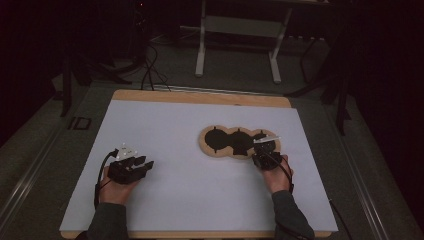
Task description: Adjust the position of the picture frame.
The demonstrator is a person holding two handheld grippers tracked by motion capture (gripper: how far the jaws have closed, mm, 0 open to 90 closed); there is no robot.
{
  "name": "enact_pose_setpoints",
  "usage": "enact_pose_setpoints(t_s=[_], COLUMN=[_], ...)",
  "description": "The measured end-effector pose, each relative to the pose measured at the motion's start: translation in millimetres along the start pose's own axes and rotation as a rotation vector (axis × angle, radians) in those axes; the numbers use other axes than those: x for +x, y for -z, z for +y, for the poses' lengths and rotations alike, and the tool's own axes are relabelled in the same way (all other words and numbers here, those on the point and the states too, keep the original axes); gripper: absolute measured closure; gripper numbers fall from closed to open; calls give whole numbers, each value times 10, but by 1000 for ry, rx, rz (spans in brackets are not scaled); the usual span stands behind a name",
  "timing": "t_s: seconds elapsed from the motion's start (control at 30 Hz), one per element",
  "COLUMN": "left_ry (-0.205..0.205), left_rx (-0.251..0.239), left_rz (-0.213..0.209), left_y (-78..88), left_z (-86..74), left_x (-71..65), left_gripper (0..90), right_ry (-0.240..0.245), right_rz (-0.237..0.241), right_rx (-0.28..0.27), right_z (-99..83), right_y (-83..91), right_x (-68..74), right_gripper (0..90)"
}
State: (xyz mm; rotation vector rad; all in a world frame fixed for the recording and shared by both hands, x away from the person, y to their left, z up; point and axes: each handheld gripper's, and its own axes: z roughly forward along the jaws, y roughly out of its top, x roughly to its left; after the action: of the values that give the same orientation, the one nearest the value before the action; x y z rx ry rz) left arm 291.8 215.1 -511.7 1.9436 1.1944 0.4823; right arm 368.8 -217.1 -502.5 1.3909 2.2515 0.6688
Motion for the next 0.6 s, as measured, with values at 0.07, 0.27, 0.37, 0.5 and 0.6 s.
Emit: enact_pose_setpoints(t_s=[0.07, 0.27, 0.37, 0.5, 0.6], left_ry=[2, -2, 0, 2, 3], left_rx=[0, 0, -1, -4, -5], left_rz=[0, 0, 0, -2, -2], left_y=[-1, -2, 0, 11, 13], left_z=[0, 1, 0, 1, 1], left_x=[0, 0, 0, 7, 9], left_gripper=[605, 603, 602, 599, 598], right_ry=[-13, -34, -40, -68, -94], right_rz=[8, 26, 31, 34, 23], right_rx=[-29, -97, -105, -119, -126], right_z=[30, 145, 185, 253, 296], right_y=[45, 89, 54, -48, -113], right_x=[3, 87, 139, 252, 318], right_gripper=[847, 780, 726, 627, 575])
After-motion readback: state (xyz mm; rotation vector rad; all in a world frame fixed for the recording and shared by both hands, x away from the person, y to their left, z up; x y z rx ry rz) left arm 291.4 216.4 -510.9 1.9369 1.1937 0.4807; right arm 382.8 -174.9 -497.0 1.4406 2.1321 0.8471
